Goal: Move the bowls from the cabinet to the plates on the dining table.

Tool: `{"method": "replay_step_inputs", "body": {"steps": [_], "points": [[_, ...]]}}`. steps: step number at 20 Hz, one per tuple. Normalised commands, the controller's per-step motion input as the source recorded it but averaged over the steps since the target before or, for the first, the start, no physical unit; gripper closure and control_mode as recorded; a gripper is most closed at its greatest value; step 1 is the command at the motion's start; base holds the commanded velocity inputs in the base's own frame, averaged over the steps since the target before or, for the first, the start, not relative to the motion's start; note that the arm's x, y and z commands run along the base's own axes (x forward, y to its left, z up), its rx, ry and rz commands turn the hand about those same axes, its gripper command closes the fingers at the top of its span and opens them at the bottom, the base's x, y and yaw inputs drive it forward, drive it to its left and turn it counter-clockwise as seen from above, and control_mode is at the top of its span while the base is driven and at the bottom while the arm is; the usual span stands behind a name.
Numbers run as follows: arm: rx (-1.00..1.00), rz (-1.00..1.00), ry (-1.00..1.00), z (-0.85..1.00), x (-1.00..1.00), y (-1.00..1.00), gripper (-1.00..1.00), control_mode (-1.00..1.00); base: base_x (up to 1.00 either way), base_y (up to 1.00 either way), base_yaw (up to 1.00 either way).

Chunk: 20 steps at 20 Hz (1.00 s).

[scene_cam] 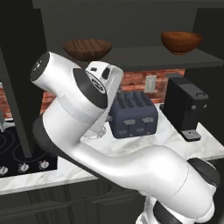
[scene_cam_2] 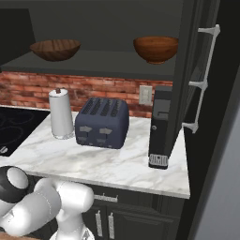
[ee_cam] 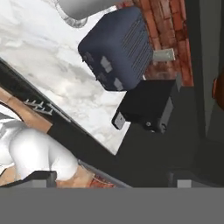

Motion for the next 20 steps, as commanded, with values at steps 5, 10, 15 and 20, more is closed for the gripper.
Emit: {"method": "replay_step_inputs", "body": {"steps": [5, 10, 15, 20], "points": [[-0.32, 0.02, -0.12, 0.12, 0.06, -0.59, -1.00, -1.00, 0.00, 0.00, 0.00], [-0.27, 0.05, -0.09, 0.05, 0.32, -0.45, -1.00, -1.00, 0.00, 0.00, 0.00], [-0.09, 0.06, -0.05, 0.00, 0.46, -0.30, -1.00, -1.00, 0.00, 0.00, 0.00], [-0.02, 0.03, -0.05, 0.06, 0.41, -0.08, -1.00, -1.00, 0.00, 0.00, 0.00]]}}
